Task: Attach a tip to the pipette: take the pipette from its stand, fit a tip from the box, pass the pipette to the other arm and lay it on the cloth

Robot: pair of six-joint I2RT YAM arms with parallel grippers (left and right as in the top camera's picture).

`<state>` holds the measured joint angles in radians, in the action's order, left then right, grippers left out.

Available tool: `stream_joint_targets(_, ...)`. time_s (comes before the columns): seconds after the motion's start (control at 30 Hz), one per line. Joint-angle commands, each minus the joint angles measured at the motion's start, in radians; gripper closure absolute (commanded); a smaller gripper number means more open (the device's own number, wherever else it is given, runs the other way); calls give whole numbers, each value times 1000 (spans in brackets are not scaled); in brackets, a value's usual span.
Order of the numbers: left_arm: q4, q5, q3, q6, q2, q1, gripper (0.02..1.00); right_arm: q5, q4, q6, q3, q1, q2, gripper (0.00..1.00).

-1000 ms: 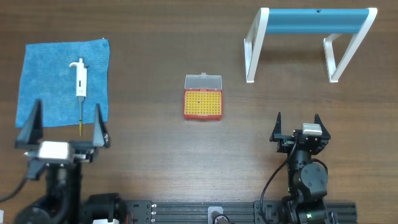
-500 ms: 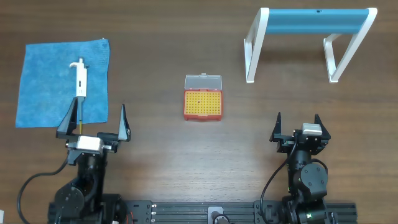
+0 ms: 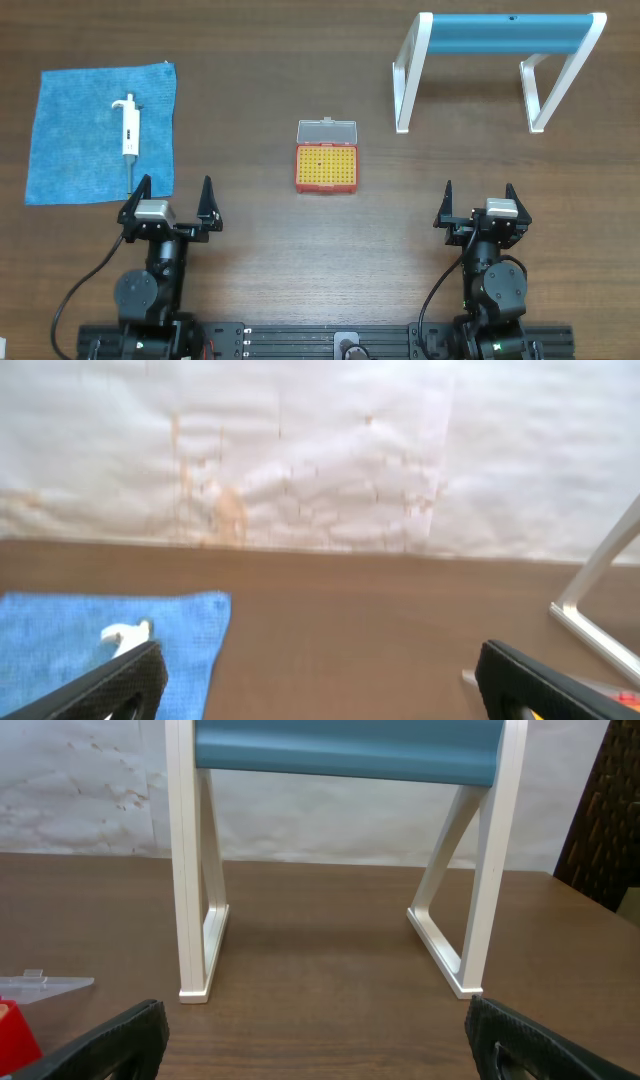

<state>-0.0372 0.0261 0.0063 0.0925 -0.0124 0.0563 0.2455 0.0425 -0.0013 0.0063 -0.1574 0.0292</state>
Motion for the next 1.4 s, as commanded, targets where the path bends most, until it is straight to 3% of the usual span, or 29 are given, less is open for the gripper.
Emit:
stream_joint_targets(0.03, 80, 23, -1, 31, 9, 5, 20, 8, 6, 7, -2, -1, -4, 27)
stream_joint_targets(0.27, 119, -37, -1, -95, 9, 3, 20, 8, 5, 7, -2, -1, -4, 27)
stream_joint_targets(1.23, 119, -37, -1, -93, 9, 2, 20, 13, 6, 7, -2, 20, -6, 27)
stream_joint_targets(1.33, 119, -37, -1, -93, 9, 2, 20, -20, 10, 7, -2, 43, -8, 27)
stream_joint_targets(1.4, 119, -37, -1, -93, 9, 2, 20, -126, 22, 3, -2, 95, -18, 27)
